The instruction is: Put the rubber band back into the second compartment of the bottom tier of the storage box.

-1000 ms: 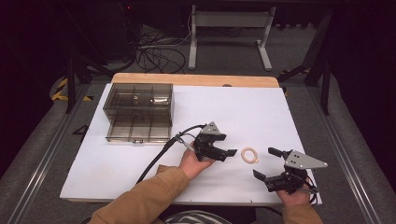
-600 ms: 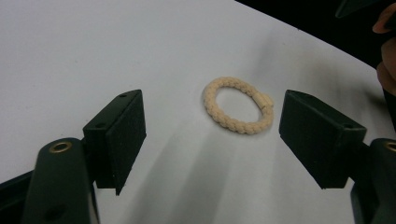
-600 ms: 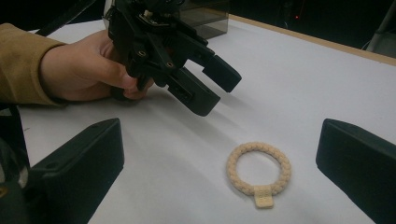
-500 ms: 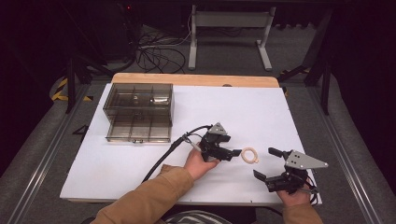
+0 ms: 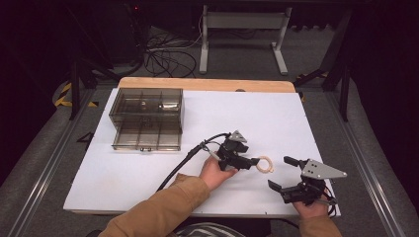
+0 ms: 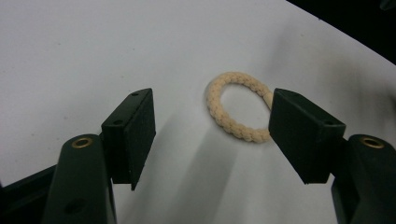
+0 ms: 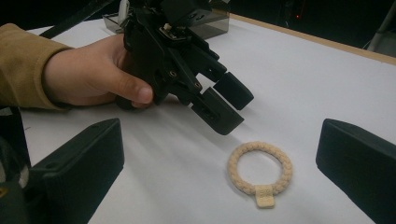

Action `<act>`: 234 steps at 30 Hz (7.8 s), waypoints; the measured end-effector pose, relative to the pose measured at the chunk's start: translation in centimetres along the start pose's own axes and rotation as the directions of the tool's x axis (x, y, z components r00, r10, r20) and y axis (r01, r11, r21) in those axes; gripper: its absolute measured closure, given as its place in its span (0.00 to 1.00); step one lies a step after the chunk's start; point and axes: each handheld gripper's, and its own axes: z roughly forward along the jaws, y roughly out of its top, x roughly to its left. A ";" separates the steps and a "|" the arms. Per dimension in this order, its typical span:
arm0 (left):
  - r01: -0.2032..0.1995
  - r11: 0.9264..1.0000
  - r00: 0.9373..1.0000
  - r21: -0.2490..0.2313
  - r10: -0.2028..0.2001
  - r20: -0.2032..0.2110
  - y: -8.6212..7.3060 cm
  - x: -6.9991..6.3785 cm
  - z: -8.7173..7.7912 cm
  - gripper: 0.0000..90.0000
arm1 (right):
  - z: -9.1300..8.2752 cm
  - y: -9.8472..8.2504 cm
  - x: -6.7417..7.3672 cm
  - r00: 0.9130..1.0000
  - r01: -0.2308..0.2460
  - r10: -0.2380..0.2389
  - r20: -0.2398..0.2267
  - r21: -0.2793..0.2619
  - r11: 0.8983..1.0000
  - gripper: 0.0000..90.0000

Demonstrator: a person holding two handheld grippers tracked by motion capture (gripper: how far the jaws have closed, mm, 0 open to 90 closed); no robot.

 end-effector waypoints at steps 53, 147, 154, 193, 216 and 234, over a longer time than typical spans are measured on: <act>-0.045 0.994 0.986 0.101 0.060 -0.154 1.0 -2.4 2.5 0.95 | 0.0 -0.1 0.0 1.000 0.002 -0.002 -0.004 0.008 1.000 0.02; -0.056 0.971 0.938 -0.233 -0.028 -0.345 -0.9 0.6 -17.9 0.95 | 1.2 0.3 0.0 1.000 0.008 -0.007 -0.027 0.018 1.000 0.02; -0.058 0.967 0.926 -0.249 -0.041 -0.375 -1.5 1.4 -19.6 0.95 | 1.1 0.2 0.1 1.000 0.006 -0.005 -0.024 0.020 1.000 0.02; -0.036 0.968 0.852 -0.249 -0.100 -0.514 -6.4 5.5 -25.5 0.95 | 1.0 0.2 0.2 1.000 0.005 -0.004 -0.022 0.022 1.000 0.02; 0.017 0.975 0.783 -0.222 -0.151 -0.603 -10.0 10.1 -26.3 0.95 | 1.0 0.2 0.2 1.000 0.006 -0.006 -0.024 0.023 1.000 0.02; 0.048 0.982 0.758 -0.183 -0.155 -0.634 -11.2 11.8 -26.1 0.94 | 1.0 0.2 0.2 1.000 0.005 -0.004 -0.027 0.023 1.000 0.02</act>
